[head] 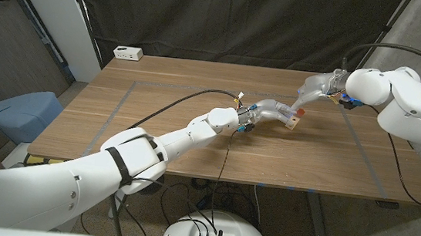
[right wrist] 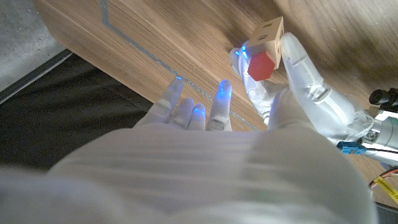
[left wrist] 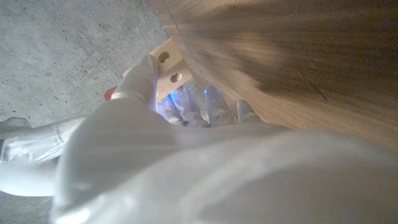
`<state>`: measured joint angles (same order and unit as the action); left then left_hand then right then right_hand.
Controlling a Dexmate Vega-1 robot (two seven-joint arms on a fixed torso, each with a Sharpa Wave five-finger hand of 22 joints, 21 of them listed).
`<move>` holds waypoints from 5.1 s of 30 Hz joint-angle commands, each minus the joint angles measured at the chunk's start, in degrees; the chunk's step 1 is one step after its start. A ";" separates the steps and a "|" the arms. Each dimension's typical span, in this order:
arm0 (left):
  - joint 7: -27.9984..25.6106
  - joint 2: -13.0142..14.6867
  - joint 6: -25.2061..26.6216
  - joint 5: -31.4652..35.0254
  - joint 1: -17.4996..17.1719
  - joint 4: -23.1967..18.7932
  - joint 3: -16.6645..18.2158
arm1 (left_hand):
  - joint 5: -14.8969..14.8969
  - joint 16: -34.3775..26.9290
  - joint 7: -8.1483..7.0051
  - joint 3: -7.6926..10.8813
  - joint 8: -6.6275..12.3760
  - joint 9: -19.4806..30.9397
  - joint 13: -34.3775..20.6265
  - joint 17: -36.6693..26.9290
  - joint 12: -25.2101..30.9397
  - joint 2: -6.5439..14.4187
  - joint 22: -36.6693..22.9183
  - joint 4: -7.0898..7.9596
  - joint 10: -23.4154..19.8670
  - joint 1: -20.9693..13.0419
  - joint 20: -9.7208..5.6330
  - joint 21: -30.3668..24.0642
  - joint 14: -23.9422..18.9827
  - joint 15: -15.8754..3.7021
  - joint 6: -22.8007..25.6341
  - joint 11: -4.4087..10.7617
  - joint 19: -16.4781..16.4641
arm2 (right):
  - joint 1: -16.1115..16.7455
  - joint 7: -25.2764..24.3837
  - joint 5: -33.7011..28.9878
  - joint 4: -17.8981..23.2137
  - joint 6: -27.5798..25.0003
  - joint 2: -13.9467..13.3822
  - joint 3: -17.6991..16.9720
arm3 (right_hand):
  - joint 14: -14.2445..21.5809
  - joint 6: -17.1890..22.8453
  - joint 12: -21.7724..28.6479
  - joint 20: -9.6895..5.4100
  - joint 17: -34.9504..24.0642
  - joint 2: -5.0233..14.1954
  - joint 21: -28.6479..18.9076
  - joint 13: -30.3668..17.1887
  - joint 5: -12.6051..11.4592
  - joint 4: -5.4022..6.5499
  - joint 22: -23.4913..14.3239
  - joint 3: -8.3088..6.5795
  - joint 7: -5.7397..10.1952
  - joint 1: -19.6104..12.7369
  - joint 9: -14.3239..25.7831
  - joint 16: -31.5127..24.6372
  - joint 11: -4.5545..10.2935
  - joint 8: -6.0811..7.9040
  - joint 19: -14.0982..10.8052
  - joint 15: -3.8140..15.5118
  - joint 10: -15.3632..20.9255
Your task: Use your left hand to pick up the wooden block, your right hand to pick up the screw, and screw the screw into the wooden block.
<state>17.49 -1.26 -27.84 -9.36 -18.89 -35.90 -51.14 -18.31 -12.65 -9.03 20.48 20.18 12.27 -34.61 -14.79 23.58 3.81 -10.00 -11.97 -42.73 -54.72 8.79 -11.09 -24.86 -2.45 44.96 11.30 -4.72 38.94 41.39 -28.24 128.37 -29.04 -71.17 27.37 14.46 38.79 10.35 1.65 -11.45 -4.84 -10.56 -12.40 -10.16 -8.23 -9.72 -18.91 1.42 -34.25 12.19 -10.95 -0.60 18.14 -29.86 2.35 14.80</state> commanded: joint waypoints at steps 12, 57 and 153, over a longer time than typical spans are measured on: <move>-0.86 1.57 1.68 -0.01 -1.52 -3.81 0.24 | -0.11 -0.16 1.37 3.03 0.49 0.32 -0.28 -0.13 0.54 2.81 -0.31 3.01 -0.70 2.35 -0.13 -0.42 -0.48 -3.33 3.52 0.16 -0.09 | -0.26 3.21 0.12 2.30 -0.06 -2.08 -0.29 | -4.22 -4.99 -0.25 1.69 -0.19 -0.63 0.28 -0.36 -0.34 -1.10 -0.15 -1.23 1.09 -2.73 0.67 0.48 0.70 -2.09 2.86 0.06 -5.47; -1.54 2.96 3.06 0.61 -2.61 -7.67 -0.12 | -0.07 -0.24 1.33 3.06 0.51 0.33 -0.39 -0.13 0.66 2.86 -0.31 3.14 -0.74 2.56 -0.11 -0.45 -0.89 -3.53 3.65 0.03 -0.22 | 6.19 -2.98 -1.11 3.31 0.58 -4.69 -3.72 | -3.67 -2.22 1.57 0.14 -0.53 -2.14 -0.67 -0.39 -1.01 -1.43 -0.15 -4.46 4.33 -10.91 2.32 -1.44 7.02 1.04 2.17 3.58 -5.33; 0.14 -0.05 -0.68 -0.51 0.10 1.09 0.53 | -0.03 0.02 1.69 3.66 0.38 0.33 -0.27 -0.05 0.74 3.41 -0.31 3.35 -0.68 3.19 -0.17 -0.42 -1.04 -3.14 3.61 -0.31 -0.32 | 3.25 -6.32 -1.57 -1.71 4.48 1.12 -1.31 | 2.25 14.84 2.94 -2.81 -1.47 0.19 -0.97 0.05 -0.54 0.41 -0.13 -7.13 3.08 -12.47 2.71 -3.33 9.04 10.69 -1.90 6.45 5.66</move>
<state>17.71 -1.02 -28.37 -9.84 -18.98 -35.50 -50.68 -17.89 -12.65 -9.03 20.48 20.20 12.28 -34.66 -14.75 23.58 3.50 -10.00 -11.97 -42.93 -54.41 8.48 -11.09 -25.37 -2.56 44.96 11.07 -5.03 43.03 35.76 -30.24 128.04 -25.23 -71.15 25.58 16.08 52.66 12.81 -1.23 -12.68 -5.19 -11.31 -12.25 -10.62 -8.36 -9.71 -26.01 4.58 -46.99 14.89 -14.01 8.40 28.42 -31.14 2.46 19.58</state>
